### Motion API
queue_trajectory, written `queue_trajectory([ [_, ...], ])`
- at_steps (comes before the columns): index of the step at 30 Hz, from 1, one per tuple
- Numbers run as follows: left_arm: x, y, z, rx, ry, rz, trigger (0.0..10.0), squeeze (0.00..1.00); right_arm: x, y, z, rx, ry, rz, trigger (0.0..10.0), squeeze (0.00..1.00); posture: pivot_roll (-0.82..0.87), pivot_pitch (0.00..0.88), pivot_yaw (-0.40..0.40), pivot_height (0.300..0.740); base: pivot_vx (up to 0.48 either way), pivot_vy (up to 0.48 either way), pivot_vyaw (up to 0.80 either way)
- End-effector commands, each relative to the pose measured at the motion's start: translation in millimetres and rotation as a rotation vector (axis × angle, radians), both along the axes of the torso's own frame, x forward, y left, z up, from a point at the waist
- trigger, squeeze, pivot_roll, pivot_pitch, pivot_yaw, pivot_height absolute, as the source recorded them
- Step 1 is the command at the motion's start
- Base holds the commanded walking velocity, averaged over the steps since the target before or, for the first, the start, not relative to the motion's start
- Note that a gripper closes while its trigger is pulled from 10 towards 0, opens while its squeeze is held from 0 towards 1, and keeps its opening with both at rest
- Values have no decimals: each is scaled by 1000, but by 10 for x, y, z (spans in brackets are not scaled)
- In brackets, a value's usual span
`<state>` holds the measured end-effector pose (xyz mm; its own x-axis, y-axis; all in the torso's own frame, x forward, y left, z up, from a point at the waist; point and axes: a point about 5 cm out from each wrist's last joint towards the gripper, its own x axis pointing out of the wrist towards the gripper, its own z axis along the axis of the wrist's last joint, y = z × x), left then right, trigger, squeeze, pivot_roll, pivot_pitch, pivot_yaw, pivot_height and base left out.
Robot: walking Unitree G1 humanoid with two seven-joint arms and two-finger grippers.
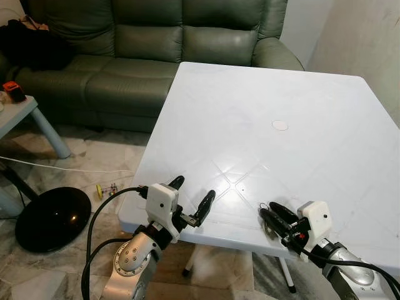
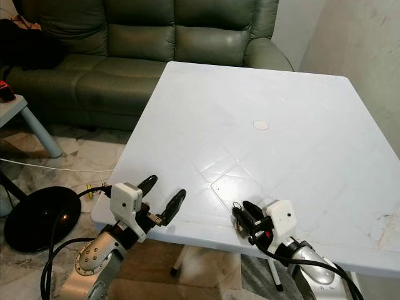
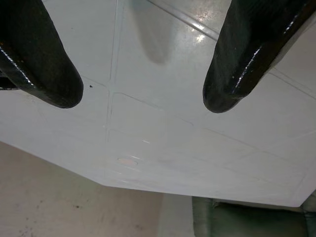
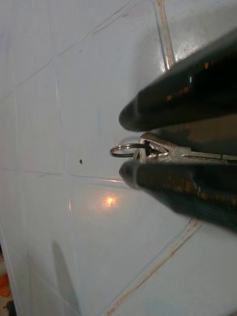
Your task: Hang keys on a hook
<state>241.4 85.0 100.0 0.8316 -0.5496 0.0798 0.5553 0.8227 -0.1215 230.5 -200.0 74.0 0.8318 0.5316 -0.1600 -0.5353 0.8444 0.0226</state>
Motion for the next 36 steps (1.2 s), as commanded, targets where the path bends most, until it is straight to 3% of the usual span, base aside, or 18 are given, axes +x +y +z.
queue_trajectory([
  [1,3,8,9,0,-5,4,10000,0,19,-13,46,-5,-19,3,0,0,113,84,-27,740,0,0,0],
  [19,10,5,39,-8,-12,6,10000,0,34,-26,101,43,-48,-31,0,0,113,83,-25,740,0,0,0],
  [25,55,23,68,-22,-11,32,10000,0,141,-97,244,137,-116,-153,0,0,114,82,-26,740,0,0,0],
  [27,135,29,103,-51,7,65,10000,0,254,-178,365,182,-191,-281,0,0,113,77,-27,740,0,0,0],
  [33,301,60,185,-52,-5,114,10000,0,358,-195,520,266,-264,-377,0,0,116,63,-26,740,0,0,0],
  [36,480,115,292,-38,-48,168,10000,0,440,-192,638,288,-319,-455,0,0,115,55,-23,740,0,0,0],
])
